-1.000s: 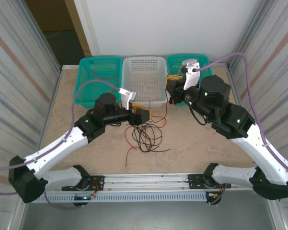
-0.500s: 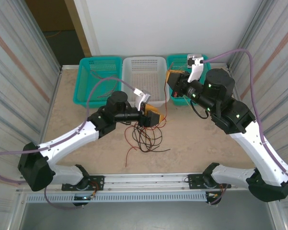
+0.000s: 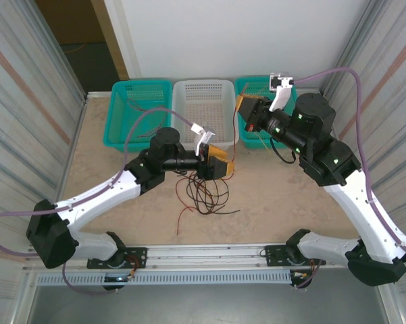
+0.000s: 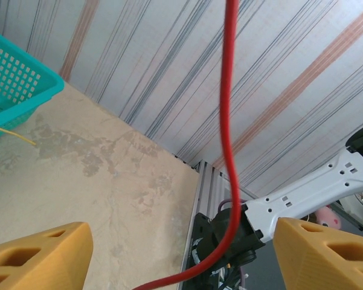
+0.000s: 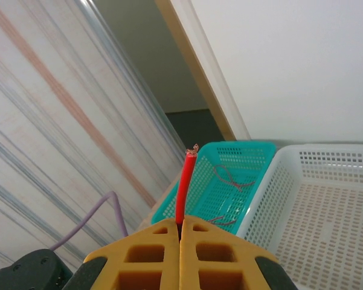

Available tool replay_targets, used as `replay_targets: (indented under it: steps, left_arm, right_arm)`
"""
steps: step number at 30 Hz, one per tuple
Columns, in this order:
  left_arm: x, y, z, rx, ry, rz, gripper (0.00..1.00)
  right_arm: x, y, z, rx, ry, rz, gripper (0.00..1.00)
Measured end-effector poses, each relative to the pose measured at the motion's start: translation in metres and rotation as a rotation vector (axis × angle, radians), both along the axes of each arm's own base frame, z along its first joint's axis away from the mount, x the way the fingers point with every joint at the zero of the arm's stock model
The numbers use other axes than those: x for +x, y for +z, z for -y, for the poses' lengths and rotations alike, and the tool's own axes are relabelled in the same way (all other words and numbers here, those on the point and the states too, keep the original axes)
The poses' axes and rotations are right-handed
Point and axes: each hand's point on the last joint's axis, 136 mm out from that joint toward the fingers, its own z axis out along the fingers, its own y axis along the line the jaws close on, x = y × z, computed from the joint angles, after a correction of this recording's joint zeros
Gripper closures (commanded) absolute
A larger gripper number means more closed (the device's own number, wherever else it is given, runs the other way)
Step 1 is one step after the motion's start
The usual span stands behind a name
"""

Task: Untangle the cables

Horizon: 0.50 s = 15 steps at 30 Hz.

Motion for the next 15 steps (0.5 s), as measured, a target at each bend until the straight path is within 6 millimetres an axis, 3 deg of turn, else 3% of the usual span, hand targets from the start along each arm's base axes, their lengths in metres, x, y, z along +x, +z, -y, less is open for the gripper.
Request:
replay_targets:
  steps: [2,7,9,11,15]
  left_arm:
    - [0.0,0.001,0.001,-0.004,-0.006,-0.009,0.38]
    - [0.004,-0.008,0.009,0.016,-0.017,-0.043,0.81]
    - [0.007,-0.014,0.011,0.028,-0.008,-0.053,0.93]
    - [0.011,-0.017,0.01,0.041,0.011,-0.057,1.0]
    - [0.019,-0.02,0.006,0.064,0.076,-0.052,1.0]
  right_arm:
    - [0.0,0.0,0.0,0.005,0.005,0.0,1.0]
    - [0.001,0.001,0.0,0.021,0.004,-0.008,1.0]
    - [0.002,0.0,0.001,0.022,0.004,-0.008,1.0]
    - [0.003,-0.003,0.0,0.019,0.002,-0.012,1.0]
    - [0.01,-0.015,0.004,0.012,-0.024,-0.037,1.0]
